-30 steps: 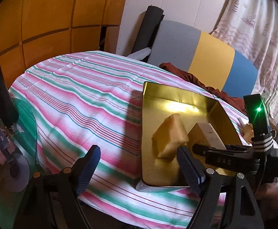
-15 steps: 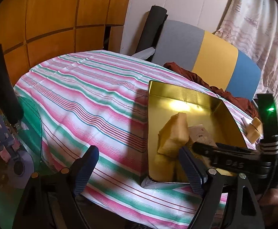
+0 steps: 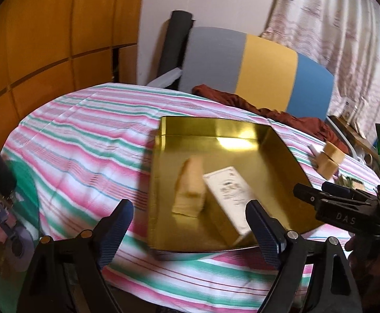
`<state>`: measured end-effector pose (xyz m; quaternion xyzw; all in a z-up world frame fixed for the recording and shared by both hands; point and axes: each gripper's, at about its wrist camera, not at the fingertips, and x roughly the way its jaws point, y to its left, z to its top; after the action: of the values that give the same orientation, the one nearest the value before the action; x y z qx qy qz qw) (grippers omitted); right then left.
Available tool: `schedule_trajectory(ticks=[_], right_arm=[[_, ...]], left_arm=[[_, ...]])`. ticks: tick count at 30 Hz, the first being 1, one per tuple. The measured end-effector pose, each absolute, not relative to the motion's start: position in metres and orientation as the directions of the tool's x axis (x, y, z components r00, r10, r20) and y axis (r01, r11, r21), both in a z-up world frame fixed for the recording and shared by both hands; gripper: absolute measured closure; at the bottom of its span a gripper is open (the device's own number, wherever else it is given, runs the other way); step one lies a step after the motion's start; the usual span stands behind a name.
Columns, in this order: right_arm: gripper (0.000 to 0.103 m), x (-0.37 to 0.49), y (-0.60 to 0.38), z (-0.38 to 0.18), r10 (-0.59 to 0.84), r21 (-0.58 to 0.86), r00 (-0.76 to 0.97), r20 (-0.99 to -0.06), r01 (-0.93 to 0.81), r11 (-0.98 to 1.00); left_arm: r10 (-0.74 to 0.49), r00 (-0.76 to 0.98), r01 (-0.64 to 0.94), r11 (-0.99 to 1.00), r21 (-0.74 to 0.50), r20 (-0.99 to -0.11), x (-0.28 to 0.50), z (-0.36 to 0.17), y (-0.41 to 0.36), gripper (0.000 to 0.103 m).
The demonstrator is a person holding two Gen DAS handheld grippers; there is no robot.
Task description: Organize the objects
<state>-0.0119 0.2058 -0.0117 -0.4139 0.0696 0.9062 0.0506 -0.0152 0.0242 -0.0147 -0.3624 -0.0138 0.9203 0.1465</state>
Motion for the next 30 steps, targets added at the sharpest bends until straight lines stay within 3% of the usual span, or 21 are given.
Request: schedule_trajectory(ticks=[7, 15, 25, 30], right_arm=[[0.021, 0.012, 0.243, -0.010, 0.120, 0.034, -0.650, -0.751, -0.219, -0.975], [0.021, 0.052, 0.323, -0.009, 0.253, 0.031, -0.604, -0.756, -0.419, -0.907], [0.020, 0.119, 0.448, 0.005, 0.418, 0.070, -0.514, -0.749, -0.689, -0.721], [0.019, 0.154, 0.493, -0.002, 0.447, 0.165, -0.499, -0.743, -0.783, -0.599]], left_arm=[[0.360, -0.669, -0.384, -0.916, -0.112, -0.650, -0.007, -0.004, 0.067, 0.014], [0.460, -0.610, -0.530, -0.842, -0.101, -0.645, 0.003, 0.002, 0.123, 0.014], [0.593, -0.463, -0.734, -0.673, -0.091, -0.659, 0.020, 0.005, 0.208, 0.015], [0.643, -0.340, -0.832, -0.546, -0.099, -0.686, 0.034, -0.006, 0.265, 0.015]])
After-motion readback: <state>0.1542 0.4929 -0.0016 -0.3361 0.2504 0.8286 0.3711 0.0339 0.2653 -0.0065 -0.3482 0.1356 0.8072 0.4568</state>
